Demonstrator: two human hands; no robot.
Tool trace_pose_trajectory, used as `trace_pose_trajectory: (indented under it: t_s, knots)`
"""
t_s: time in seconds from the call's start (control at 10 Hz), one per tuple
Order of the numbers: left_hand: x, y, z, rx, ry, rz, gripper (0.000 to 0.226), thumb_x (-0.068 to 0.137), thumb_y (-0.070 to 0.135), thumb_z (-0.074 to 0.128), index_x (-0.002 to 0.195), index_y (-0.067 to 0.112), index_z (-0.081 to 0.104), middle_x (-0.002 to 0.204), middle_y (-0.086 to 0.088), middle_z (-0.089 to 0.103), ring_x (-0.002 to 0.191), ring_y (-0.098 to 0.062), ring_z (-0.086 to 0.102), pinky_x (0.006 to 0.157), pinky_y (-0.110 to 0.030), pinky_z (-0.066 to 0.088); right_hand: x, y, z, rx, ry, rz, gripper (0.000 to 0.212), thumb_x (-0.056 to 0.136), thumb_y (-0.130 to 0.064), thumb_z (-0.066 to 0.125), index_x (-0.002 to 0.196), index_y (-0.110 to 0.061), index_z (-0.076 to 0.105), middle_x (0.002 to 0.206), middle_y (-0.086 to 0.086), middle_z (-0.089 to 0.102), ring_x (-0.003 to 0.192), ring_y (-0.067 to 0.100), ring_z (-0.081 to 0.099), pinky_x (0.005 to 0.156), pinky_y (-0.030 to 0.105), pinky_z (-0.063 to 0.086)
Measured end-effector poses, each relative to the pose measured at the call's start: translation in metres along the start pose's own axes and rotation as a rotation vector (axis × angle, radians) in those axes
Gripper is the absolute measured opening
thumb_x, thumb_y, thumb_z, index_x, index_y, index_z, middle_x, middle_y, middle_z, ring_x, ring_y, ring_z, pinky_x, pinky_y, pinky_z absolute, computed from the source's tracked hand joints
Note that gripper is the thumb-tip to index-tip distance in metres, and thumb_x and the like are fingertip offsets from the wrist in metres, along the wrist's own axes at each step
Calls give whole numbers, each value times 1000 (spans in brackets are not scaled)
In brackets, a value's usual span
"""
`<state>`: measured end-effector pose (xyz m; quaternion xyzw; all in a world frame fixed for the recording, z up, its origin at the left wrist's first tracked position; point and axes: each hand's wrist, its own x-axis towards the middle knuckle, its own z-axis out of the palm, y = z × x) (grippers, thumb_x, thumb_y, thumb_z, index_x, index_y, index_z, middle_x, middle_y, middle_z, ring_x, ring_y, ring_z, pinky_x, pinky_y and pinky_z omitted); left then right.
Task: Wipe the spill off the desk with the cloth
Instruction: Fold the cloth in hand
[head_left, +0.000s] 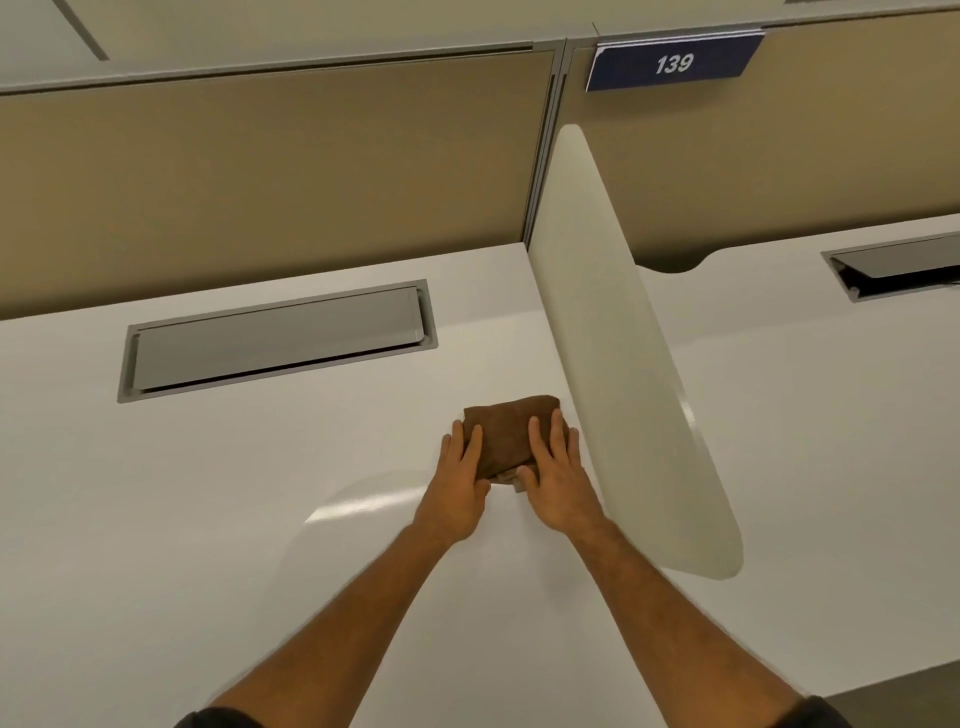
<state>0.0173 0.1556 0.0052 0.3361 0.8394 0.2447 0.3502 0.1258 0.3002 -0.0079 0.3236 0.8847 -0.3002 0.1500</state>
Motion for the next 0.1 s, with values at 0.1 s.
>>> trace_pose_trajectory:
  t_s: [0.1]
  knots:
    - [-16, -3, -4, -34, 23, 13, 77, 108, 13, 53, 165, 11, 1, 175, -16, -5, 163, -34, 0, 131, -40, 9, -9, -3, -1, 33, 15, 12, 76, 106, -35, 45, 161, -19, -6, 169, 10, -17, 155, 37, -13, 121, 52, 23]
